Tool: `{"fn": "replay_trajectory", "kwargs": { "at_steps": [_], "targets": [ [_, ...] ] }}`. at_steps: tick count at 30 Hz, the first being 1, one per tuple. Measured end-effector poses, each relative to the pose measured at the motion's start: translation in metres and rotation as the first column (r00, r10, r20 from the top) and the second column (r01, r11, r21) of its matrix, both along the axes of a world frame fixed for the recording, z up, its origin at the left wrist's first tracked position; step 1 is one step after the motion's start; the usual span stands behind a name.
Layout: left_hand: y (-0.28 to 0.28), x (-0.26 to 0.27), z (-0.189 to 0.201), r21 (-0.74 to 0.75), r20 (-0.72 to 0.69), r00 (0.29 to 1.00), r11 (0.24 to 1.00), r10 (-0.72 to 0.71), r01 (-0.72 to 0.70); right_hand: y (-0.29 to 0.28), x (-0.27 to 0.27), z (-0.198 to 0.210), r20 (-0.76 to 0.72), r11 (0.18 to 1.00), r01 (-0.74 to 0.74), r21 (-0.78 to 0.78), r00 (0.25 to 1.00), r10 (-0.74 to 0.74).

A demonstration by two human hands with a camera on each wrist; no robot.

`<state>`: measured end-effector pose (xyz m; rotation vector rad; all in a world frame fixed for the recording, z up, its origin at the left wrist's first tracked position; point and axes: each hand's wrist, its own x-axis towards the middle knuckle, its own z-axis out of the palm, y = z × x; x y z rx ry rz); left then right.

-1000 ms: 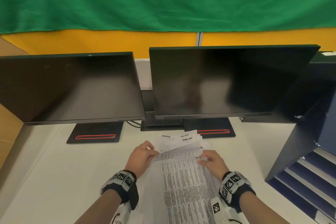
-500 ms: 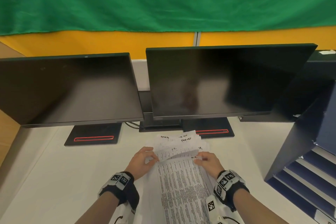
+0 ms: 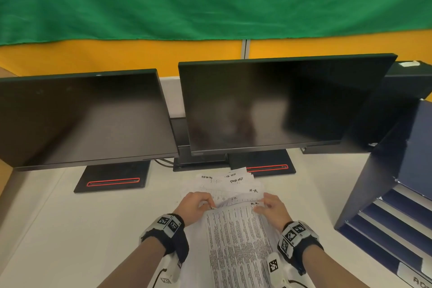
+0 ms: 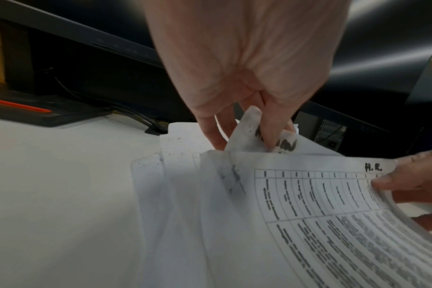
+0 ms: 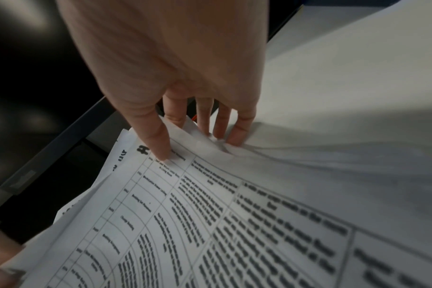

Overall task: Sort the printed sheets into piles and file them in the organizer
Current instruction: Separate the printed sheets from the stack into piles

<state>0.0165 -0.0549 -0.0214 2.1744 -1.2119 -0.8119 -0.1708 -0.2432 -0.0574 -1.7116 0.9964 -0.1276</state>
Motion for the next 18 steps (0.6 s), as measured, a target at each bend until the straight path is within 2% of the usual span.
{"fn": "replay_trajectory", "kwargs": {
  "at_steps": [4,7,9,11,15,18],
  "targets": [
    [-0.010,0.005,0.004,0.053,0.000,1.000,0.999,-0.003,0.003,0.000,-0.001,0.001,-0.013,0.999,0.035,-0.024,0.999,-0.035],
    [-0.015,0.010,0.002,0.034,0.014,0.989,0.988,0.149,-0.149,0.002,-0.001,0.001,-0.011,0.995,0.048,-0.083,0.999,-0.049],
    [-0.020,0.013,-0.001,0.047,0.110,0.960,0.963,0.259,-0.265,0.006,-0.003,0.002,-0.008,0.995,0.036,-0.088,0.999,-0.037],
    [-0.023,0.014,-0.004,0.109,0.186,0.936,0.940,0.299,-0.322,0.010,-0.006,0.002,0.011,0.997,0.014,-0.072,1.000,-0.013],
    [-0.022,0.017,-0.007,0.137,0.274,0.924,0.940,0.267,-0.312,0.014,-0.008,0.003,0.036,1.000,0.014,-0.026,0.999,-0.013],
    [-0.016,0.020,0.000,0.093,0.421,0.887,0.964,0.187,-0.247,0.013,-0.009,0.006,0.043,1.000,0.014,0.008,0.999,-0.014]
  ]
}}
